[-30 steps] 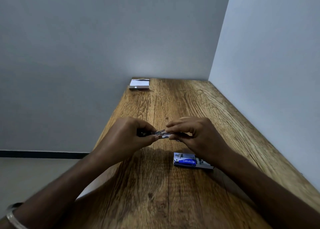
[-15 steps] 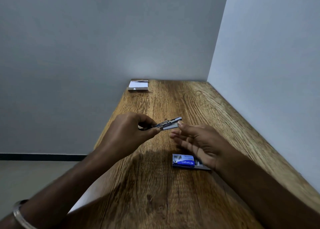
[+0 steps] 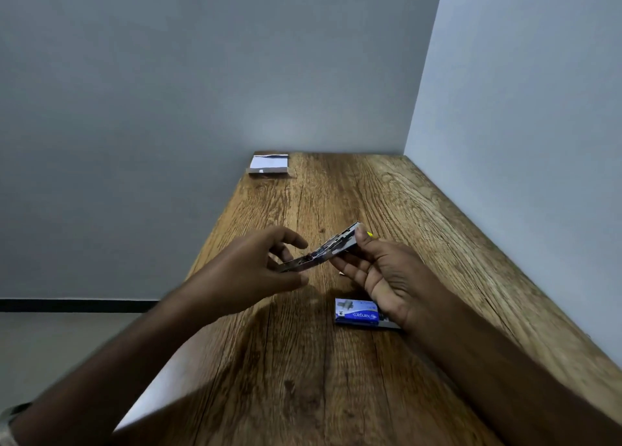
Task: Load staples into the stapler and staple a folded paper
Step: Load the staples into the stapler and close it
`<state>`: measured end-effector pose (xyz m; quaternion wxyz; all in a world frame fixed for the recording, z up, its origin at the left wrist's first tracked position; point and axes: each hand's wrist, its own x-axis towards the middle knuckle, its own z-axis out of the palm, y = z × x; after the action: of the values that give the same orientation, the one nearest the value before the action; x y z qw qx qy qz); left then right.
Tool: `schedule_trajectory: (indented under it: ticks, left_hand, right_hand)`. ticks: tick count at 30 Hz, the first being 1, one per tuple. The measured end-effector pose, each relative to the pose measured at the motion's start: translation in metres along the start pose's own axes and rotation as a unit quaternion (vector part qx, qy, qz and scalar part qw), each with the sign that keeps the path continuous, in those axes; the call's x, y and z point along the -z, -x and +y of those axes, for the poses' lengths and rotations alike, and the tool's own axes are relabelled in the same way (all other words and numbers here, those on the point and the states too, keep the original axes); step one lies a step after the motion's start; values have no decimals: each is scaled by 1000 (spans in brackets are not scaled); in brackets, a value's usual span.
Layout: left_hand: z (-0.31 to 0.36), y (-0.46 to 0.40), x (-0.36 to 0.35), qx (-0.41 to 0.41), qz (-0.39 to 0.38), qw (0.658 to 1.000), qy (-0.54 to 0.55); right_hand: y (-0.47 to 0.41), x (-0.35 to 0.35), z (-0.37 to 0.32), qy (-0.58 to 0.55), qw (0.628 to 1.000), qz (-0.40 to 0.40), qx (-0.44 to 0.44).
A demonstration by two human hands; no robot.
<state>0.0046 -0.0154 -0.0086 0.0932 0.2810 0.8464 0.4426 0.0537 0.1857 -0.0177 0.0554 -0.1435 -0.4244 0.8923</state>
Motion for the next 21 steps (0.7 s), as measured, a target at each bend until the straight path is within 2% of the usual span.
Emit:
schedule_trajectory:
  ticks: [2,6,12,15,21]
  left_hand:
    - [-5,5,3,18,-28,999,33]
    - [-11,10,9,4,-27,998,50]
    - [-3,6,11,-27,79,985,150]
    - [5,1,4,-42,123,971,200]
    - [23,-17,-17,-72,124,977,160]
  right_hand:
    - [-2,2,0,-7,1000,4,6]
    - [-5,5,1,-5,1000,25,16]
    - [-8,8,0,3,999,41,26]
    - [-6,7,3,26,999,24,12]
    - [-2,0,7,61,997,-39,6]
